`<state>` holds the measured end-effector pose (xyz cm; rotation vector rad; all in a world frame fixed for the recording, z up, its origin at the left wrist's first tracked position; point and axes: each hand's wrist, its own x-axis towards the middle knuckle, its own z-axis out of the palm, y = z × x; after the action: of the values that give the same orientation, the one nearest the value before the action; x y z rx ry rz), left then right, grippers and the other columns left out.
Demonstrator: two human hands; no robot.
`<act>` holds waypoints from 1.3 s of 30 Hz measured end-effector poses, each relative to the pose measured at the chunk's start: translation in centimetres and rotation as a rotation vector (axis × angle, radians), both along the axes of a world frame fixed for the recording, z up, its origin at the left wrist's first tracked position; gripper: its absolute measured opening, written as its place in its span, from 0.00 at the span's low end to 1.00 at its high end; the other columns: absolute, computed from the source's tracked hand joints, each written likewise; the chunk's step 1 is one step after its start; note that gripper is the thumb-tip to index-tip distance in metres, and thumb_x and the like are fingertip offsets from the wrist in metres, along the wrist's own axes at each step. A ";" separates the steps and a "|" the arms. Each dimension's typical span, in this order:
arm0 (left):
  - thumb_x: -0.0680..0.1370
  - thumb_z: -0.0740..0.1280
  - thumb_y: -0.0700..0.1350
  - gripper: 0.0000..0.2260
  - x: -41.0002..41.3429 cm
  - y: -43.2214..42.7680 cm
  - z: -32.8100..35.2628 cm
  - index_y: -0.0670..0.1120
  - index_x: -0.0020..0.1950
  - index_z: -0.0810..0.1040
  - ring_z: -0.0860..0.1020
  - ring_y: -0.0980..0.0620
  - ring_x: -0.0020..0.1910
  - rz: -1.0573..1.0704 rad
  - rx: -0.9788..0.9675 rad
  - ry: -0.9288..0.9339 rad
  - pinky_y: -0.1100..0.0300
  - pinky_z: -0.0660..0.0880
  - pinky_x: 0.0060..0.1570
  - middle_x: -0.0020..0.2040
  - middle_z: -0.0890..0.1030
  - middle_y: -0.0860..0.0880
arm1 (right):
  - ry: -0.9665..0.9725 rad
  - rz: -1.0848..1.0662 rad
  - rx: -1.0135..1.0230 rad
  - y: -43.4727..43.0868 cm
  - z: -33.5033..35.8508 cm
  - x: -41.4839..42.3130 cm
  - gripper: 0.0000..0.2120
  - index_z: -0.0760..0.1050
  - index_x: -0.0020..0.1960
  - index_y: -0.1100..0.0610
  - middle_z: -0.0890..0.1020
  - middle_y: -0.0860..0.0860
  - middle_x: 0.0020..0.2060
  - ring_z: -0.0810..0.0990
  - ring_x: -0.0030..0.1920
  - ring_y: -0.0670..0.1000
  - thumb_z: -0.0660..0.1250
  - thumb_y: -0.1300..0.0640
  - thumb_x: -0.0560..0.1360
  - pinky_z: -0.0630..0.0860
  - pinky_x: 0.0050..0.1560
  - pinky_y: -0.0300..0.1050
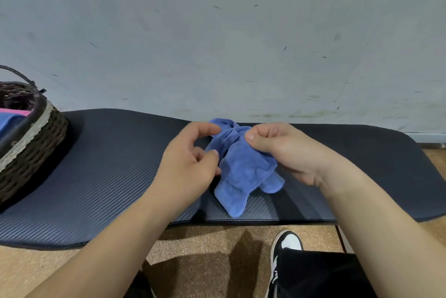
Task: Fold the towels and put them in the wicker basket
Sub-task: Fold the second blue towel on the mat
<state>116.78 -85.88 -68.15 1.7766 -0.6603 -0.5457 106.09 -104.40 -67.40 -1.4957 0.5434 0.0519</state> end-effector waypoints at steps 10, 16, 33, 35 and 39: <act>0.71 0.78 0.36 0.23 0.1 -1.1 -0.6 0.55 0.61 0.79 0.80 0.53 0.54 -0.224 -0.021 -0.189 0.67 0.75 0.47 0.54 0.80 0.55 | -0.094 0.041 0.017 1.3 1.4 -0.1 0.27 0.73 0.42 0.70 0.74 0.61 0.37 0.68 0.38 0.60 0.70 0.44 0.74 0.61 0.39 0.57; 0.76 0.73 0.50 0.14 0.0 -0.8 -0.2 0.43 0.41 0.74 0.79 0.58 0.55 -0.363 -0.106 -0.108 0.67 0.72 0.50 0.51 0.81 0.58 | -0.203 0.010 -0.095 0.6 2.0 -1.2 0.26 0.65 0.34 0.66 0.64 0.52 0.27 0.62 0.26 0.49 0.71 0.48 0.76 0.58 0.27 0.41; 0.72 0.71 0.29 0.12 -1.8 -1.3 3.0 0.44 0.39 0.72 0.75 0.53 0.35 -0.218 -0.022 -0.148 0.58 0.73 0.37 0.35 0.77 0.46 | -0.384 -0.154 -0.535 1.9 6.0 -3.8 0.22 0.71 0.31 0.59 0.85 0.58 0.40 0.84 0.44 0.60 0.70 0.52 0.81 0.80 0.47 0.60; 0.73 0.71 0.30 0.11 -1.4 -1.0 4.2 0.44 0.42 0.74 0.77 0.52 0.35 -0.239 -0.021 -0.142 0.57 0.74 0.36 0.35 0.79 0.49 | -0.361 -0.224 -0.736 1.5 5.9 -3.9 0.24 0.69 0.33 0.61 0.75 0.59 0.31 0.75 0.35 0.59 0.70 0.48 0.81 0.74 0.36 0.54; 0.76 0.76 0.43 0.07 -0.4 -0.4 6.9 0.49 0.53 0.82 0.85 0.54 0.48 -0.280 0.004 -0.169 0.59 0.82 0.48 0.48 0.87 0.51 | -0.262 -0.349 -0.922 0.1 5.7 -3.8 0.26 0.65 0.34 0.59 0.66 0.49 0.26 0.66 0.30 0.48 0.71 0.42 0.79 0.65 0.32 0.46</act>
<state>116.36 -86.24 -61.21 1.7577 -1.0359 -0.5886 102.32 -104.30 -61.69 -2.2206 0.6419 -0.7469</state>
